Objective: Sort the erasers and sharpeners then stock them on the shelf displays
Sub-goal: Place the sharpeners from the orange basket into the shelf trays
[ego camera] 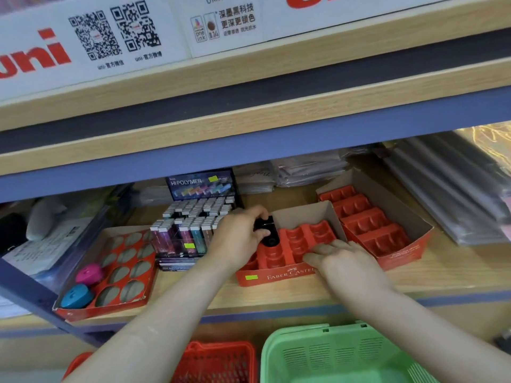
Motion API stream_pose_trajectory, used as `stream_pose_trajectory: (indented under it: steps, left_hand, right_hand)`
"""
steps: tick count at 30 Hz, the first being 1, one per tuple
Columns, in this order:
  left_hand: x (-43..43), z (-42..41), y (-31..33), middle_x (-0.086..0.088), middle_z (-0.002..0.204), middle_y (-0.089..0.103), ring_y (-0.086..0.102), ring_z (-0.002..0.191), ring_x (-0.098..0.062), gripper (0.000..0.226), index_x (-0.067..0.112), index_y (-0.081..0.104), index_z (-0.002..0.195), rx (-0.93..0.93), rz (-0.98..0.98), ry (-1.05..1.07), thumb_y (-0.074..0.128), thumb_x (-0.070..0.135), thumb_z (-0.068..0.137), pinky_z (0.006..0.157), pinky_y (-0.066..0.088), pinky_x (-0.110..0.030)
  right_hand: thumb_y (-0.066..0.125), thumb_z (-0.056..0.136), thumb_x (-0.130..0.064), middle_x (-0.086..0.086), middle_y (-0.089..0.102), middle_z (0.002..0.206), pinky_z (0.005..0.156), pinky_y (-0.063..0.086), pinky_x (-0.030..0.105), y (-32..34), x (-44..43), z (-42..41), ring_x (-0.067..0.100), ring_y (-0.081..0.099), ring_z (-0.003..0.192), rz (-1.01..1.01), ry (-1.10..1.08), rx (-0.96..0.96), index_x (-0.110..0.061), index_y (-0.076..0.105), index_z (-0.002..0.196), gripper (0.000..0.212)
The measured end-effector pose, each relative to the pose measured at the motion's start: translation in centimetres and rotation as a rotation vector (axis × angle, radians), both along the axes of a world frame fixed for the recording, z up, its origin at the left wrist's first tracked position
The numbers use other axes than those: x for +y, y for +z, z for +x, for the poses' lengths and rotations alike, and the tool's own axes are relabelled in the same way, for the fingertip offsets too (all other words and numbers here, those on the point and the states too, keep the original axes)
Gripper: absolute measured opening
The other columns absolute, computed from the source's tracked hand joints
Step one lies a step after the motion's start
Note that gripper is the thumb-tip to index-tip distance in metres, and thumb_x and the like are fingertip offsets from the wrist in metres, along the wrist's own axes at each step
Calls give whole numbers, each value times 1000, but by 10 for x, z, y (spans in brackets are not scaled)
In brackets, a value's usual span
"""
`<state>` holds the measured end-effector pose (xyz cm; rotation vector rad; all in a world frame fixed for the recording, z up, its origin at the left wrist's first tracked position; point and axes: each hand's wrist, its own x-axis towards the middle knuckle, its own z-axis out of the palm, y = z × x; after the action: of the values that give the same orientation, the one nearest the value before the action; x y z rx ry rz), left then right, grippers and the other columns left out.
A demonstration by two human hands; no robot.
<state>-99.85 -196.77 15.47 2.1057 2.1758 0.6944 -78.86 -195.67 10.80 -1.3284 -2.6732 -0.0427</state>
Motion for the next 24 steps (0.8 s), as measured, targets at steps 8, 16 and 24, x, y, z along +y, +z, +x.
stream_pose_trajectory:
  steps: [8,16,24]
  left_hand:
    - [8,-6,-4,0,86,56,54,81,-19,28,22,62,109,143,53,-59,71,29,83,68,44,-29]
    - [-5,-3,-5,6,124,62,47,109,-21,31,23,64,122,222,86,-113,52,22,94,93,43,-38]
    - [-149,-69,-45,16,86,69,61,85,-1,27,25,72,81,-113,-146,11,47,19,77,82,46,-19]
  right_hand:
    - [80,61,-13,-11,71,89,65,53,29,-5,3,-3,16,66,79,36,-21,-14,-31,74,86,31]
    - [81,63,-10,-4,71,97,66,58,32,2,0,-6,22,64,87,14,-23,53,-24,71,101,42]
    - [48,90,-21,-1,62,100,78,52,42,12,-58,-61,25,61,94,-223,347,55,-26,56,109,21]
